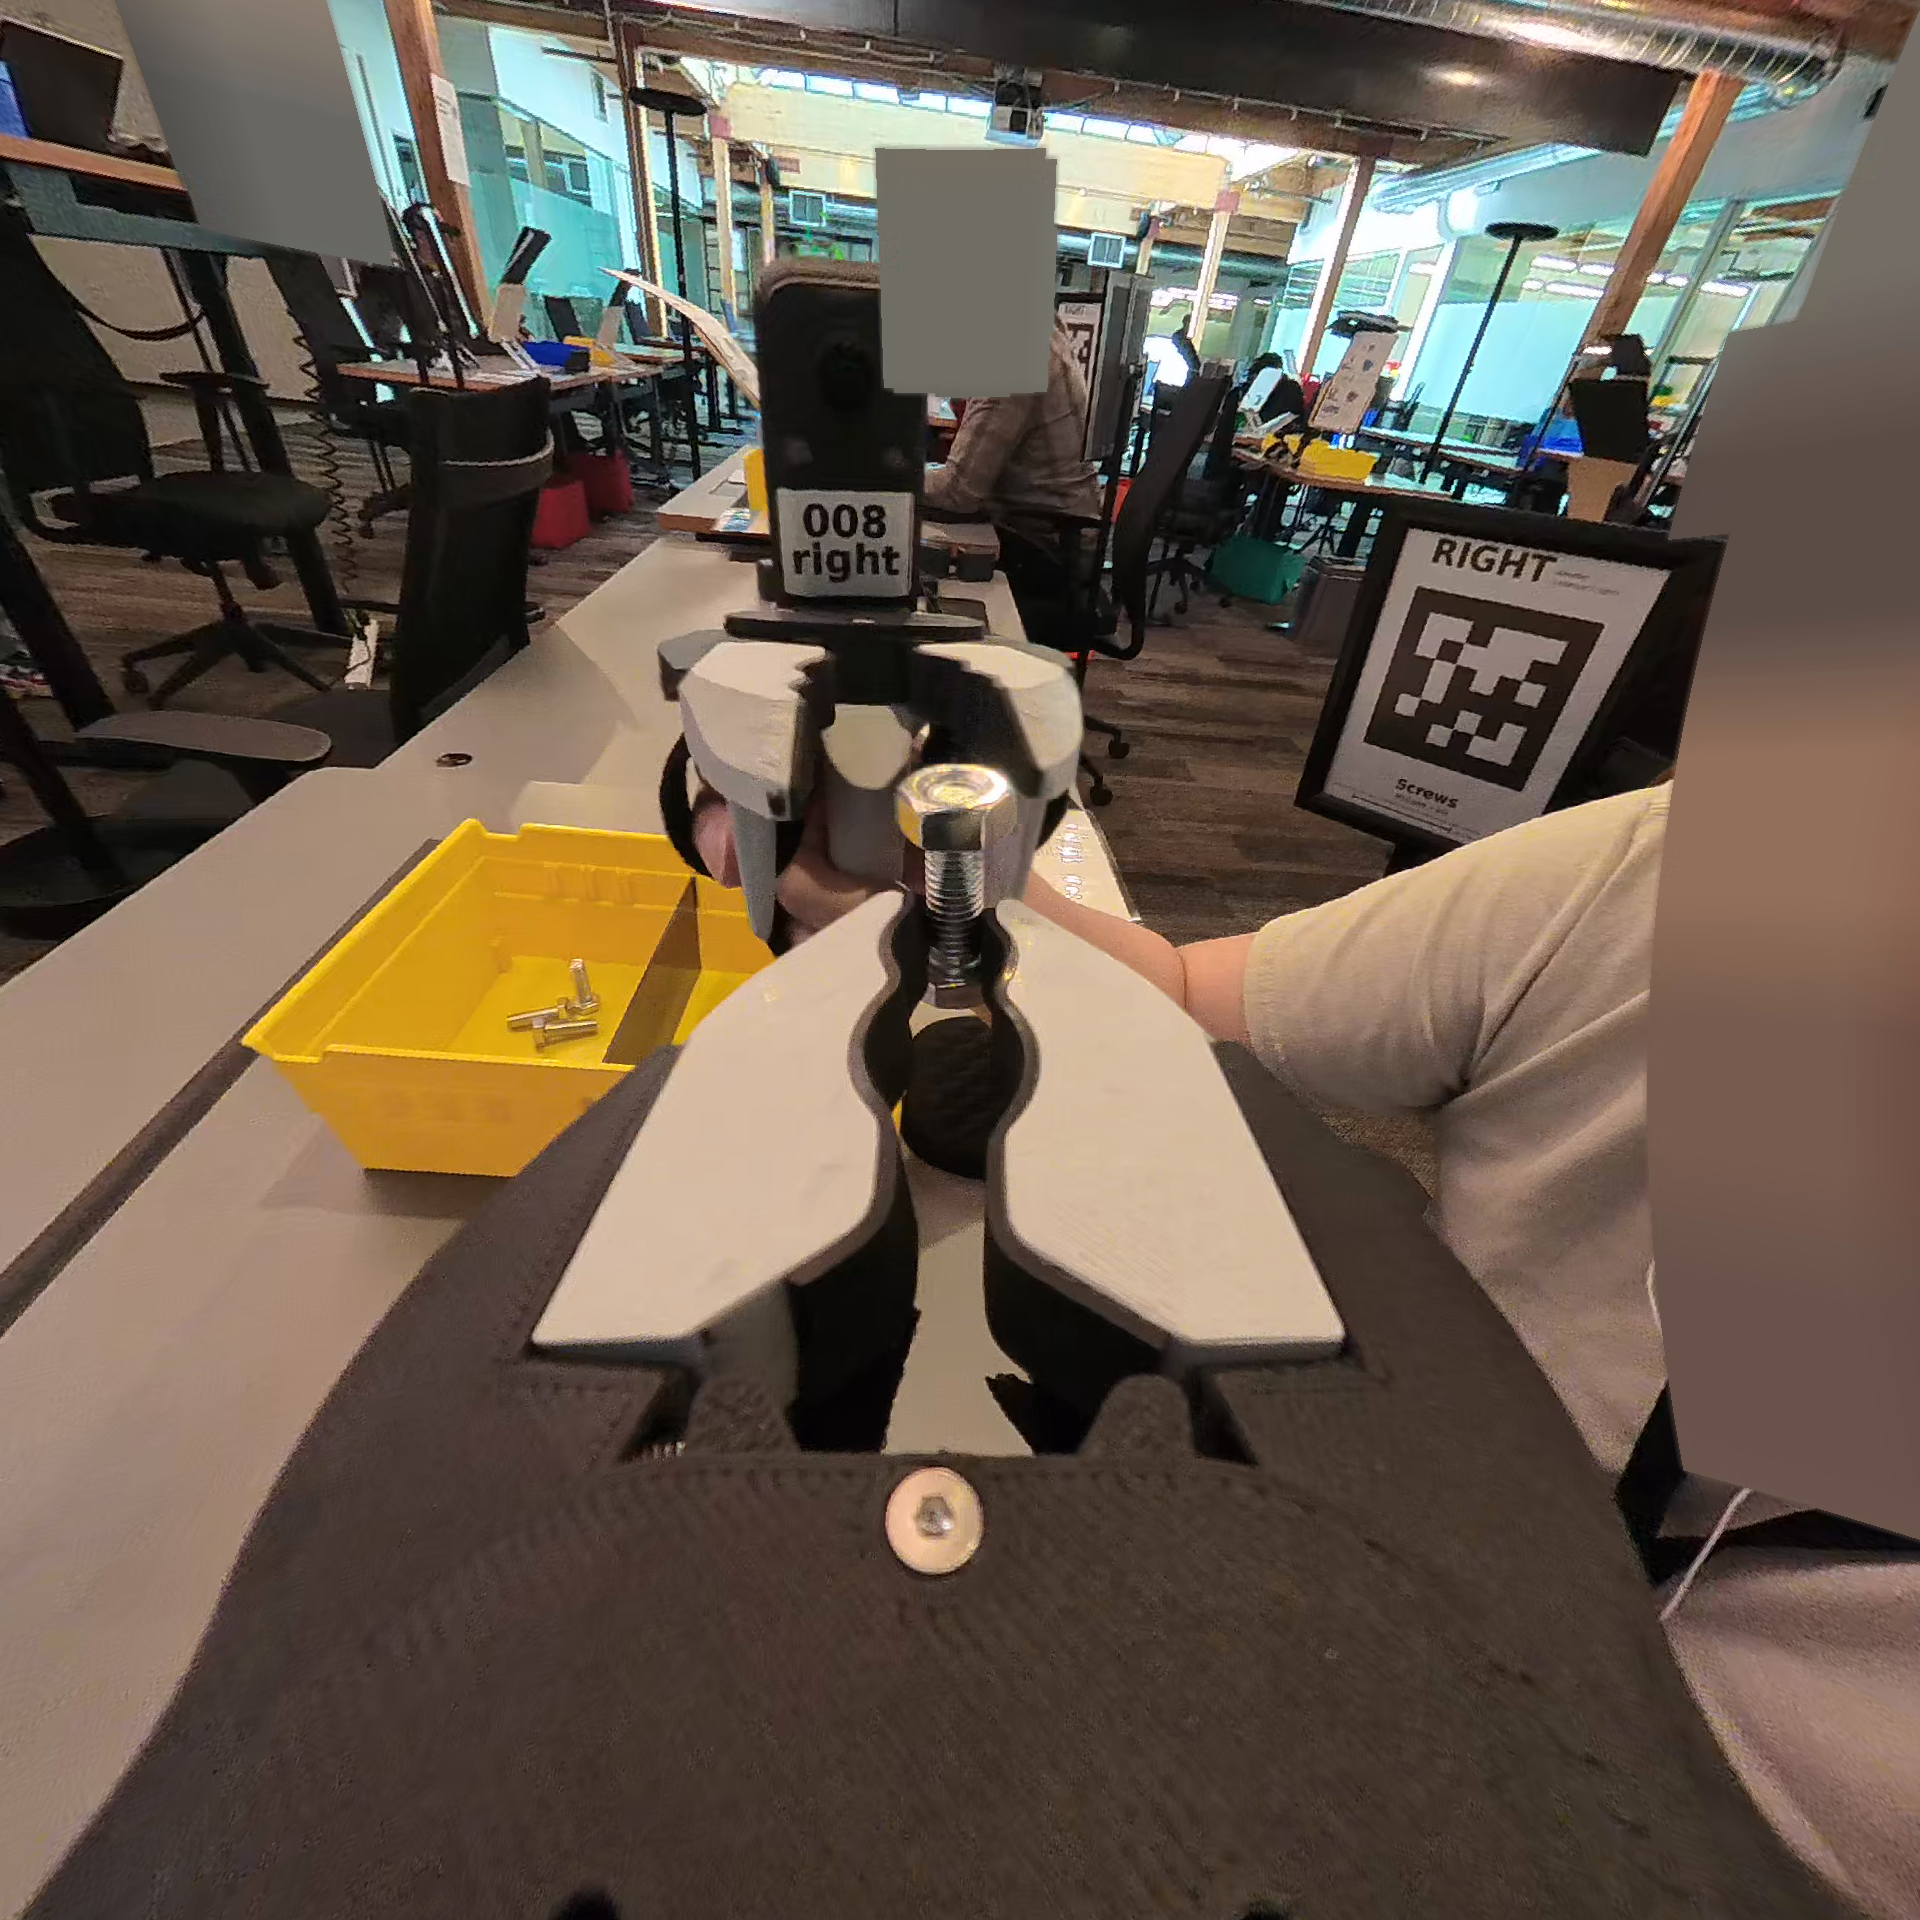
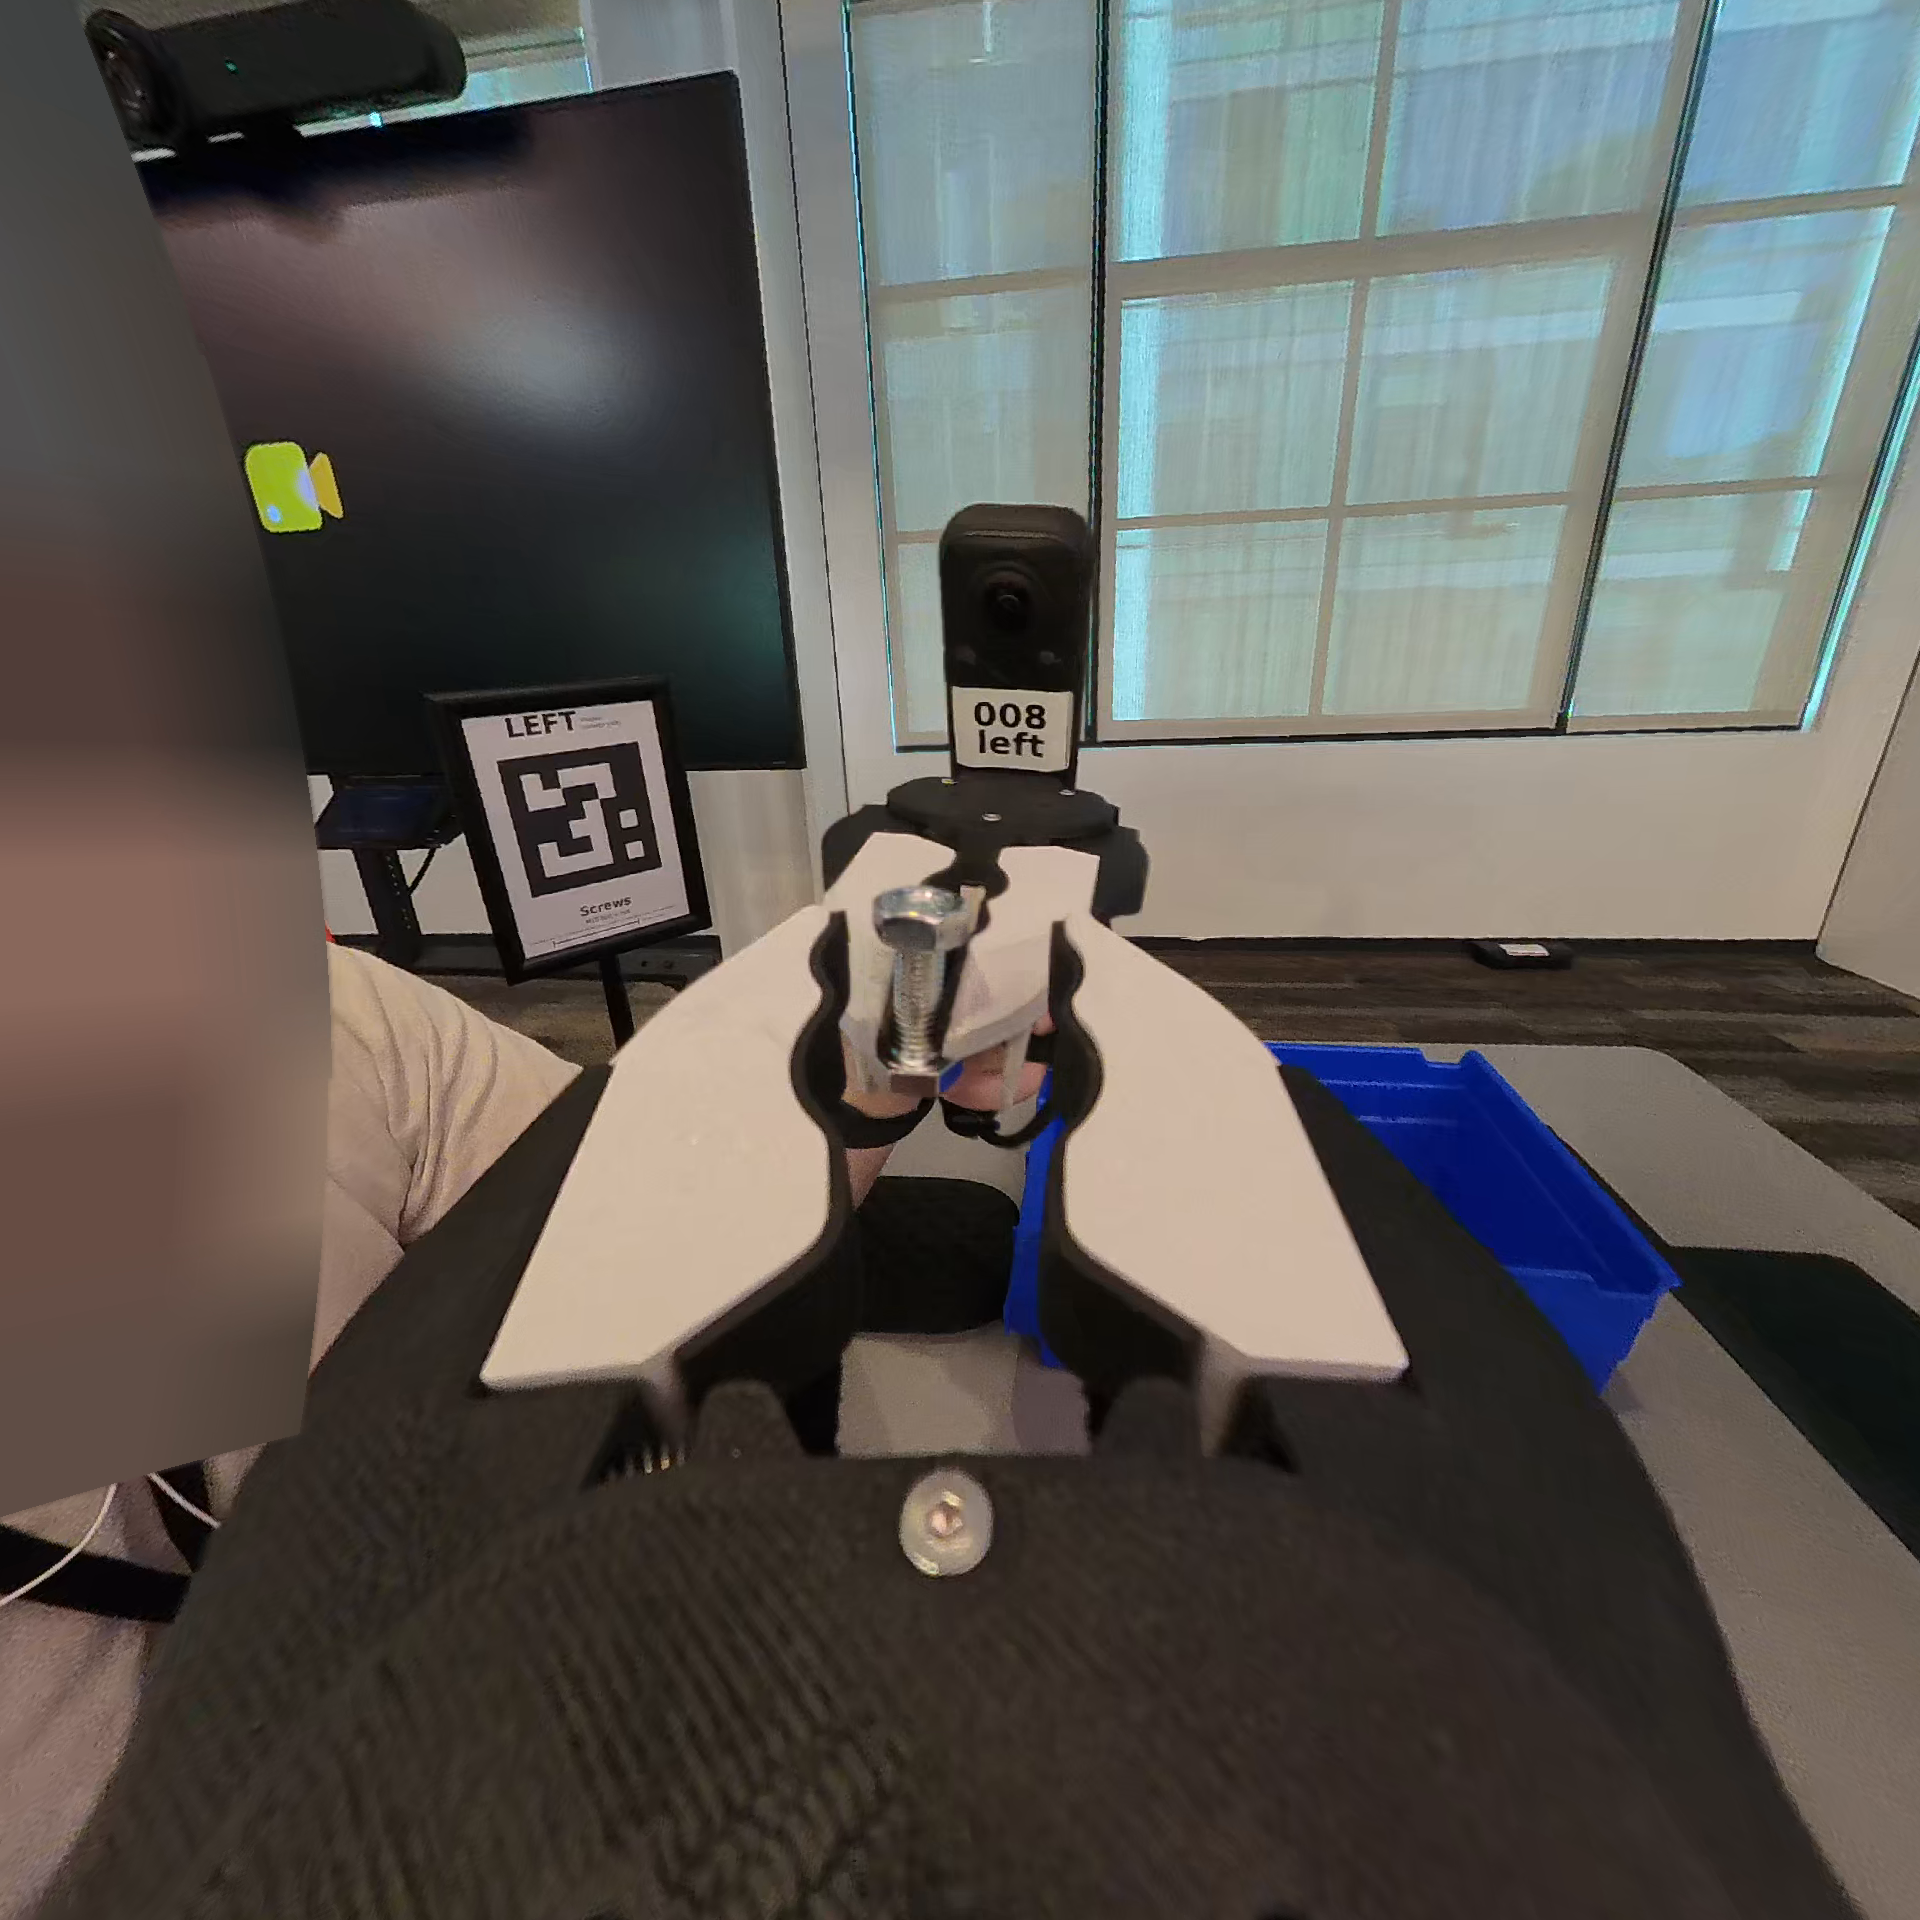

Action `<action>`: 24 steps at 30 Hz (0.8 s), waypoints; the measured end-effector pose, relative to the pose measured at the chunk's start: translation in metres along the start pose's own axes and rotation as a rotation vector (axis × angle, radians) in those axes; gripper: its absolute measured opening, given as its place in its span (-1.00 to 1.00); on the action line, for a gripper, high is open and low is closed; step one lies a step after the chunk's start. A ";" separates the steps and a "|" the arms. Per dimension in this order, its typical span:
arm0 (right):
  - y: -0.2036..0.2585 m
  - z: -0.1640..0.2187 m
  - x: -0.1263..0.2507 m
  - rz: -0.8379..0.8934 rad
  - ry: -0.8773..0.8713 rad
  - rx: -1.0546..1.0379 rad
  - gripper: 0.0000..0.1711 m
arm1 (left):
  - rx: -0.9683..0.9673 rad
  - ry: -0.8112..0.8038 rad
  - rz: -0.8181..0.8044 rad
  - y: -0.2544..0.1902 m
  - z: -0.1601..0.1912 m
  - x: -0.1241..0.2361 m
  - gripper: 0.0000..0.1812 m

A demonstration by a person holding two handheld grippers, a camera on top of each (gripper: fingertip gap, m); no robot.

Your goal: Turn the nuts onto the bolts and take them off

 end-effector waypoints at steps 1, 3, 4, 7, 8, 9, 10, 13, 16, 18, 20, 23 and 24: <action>0.001 0.000 -0.001 0.003 0.004 0.003 -0.56 | 0.003 0.004 0.010 -0.001 0.001 -0.001 -0.90; -0.002 0.001 0.000 0.017 0.005 0.003 -0.55 | 0.005 0.006 0.025 -0.003 0.001 -0.002 -0.90; -0.003 0.001 0.002 0.010 -0.002 -0.006 -0.54 | 0.005 0.005 0.028 -0.003 0.001 -0.002 -0.90; -0.015 -0.002 0.016 0.076 -0.035 -0.028 -0.62 | 0.035 -0.032 0.087 -0.007 -0.003 0.001 -0.90; -0.013 -0.005 0.017 0.055 -0.051 -0.032 -0.62 | 0.035 -0.036 0.079 -0.007 -0.004 0.002 -0.90; -0.008 -0.007 0.016 0.023 -0.061 -0.029 -0.61 | 0.023 -0.026 0.056 -0.006 -0.004 0.003 -0.90; -0.002 -0.009 0.012 -0.001 -0.060 -0.013 -0.60 | 0.010 -0.013 0.034 -0.005 -0.003 0.003 -0.90; 0.010 -0.006 -0.001 0.001 -0.002 0.050 -0.53 | 0.011 -0.005 0.038 -0.004 -0.001 0.000 -0.90; 0.008 0.000 -0.005 0.006 0.021 0.056 -0.51 | 0.010 0.004 0.054 -0.006 0.000 -0.003 -0.90; -0.001 0.002 0.000 -0.006 0.001 0.026 -0.44 | 0.009 0.012 0.048 -0.008 0.000 -0.004 -0.90; -0.011 0.003 0.008 0.004 -0.036 -0.026 -0.50 | -0.005 0.009 0.037 -0.007 0.000 -0.003 -0.90; -0.013 0.002 0.012 -0.012 -0.064 -0.049 -0.52 | 0.011 -0.005 0.062 -0.009 -0.002 -0.002 -0.90; -0.010 0.001 0.010 -0.026 -0.070 -0.040 -0.52 | 0.002 0.006 0.048 -0.008 -0.001 -0.002 -0.90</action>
Point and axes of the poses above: each gripper's, where its closed fingertips meet, x back along the fingers, z out of its underside, y = z × x across the jaws, the point moved 7 cm from there along x, back along the fingers, and after that the axes turned 6 degrees about -z, right-handed, at the moved point
